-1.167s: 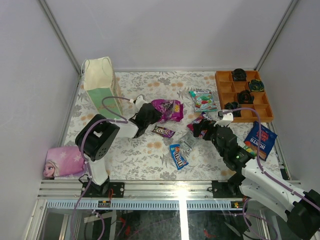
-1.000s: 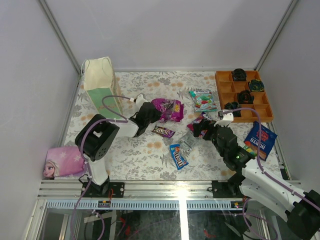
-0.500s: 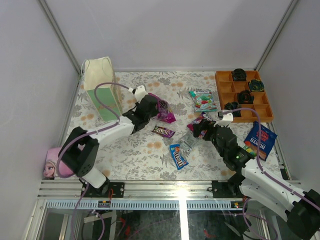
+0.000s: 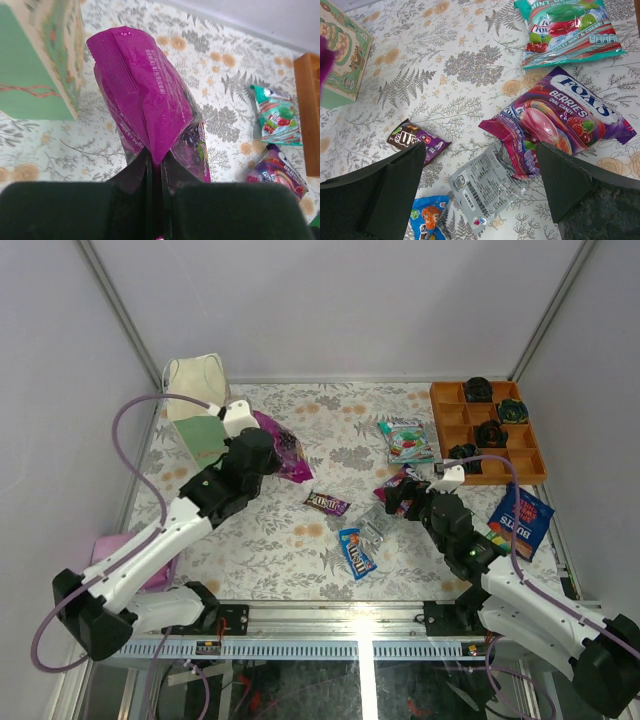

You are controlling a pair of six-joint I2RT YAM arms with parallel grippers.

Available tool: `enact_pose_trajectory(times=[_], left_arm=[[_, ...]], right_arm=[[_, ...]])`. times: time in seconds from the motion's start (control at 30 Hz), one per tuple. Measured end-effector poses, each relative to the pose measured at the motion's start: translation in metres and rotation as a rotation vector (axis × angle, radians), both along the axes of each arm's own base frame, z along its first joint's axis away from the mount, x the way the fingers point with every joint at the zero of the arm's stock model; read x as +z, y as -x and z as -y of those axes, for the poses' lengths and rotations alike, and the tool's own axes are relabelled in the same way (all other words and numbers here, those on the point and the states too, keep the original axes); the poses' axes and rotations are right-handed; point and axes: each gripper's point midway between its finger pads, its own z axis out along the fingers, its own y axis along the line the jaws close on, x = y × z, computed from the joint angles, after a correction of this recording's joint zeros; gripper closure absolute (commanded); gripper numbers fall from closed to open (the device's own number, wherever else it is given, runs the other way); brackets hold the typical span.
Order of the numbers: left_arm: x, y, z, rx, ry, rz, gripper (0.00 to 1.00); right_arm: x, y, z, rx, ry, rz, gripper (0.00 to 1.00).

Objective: Place the snacks into the paper bag
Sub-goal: Pick up the snack from the center of the board, then place the snack in the paper bag.

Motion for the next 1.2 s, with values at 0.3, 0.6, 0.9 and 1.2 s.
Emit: enact_pose_trajectory(times=[0.3,0.6,0.9,1.2], left_arm=[[0.060,0.030,-0.032,-0.018,-0.053,0.064,1.00],[0.090,0.047,-0.065,0.023,-0.160,0.083,1.00],[0.123,0.060,-0.096,0.086,-0.244,0.133,1.00],[0.148,0.053,-0.121,0.192,-0.432,0.169,1.00]], right_arm=[[-0.006,0.000,-0.001,0.000,0.008,-0.017,0.01],[-0.004,-0.001,-0.001,0.000,0.002,-0.013,0.01],[0.000,0.000,-0.001,-0.001,-0.008,0.000,0.01],[-0.002,0.000,0.000,-0.001,-0.007,-0.003,0.01]])
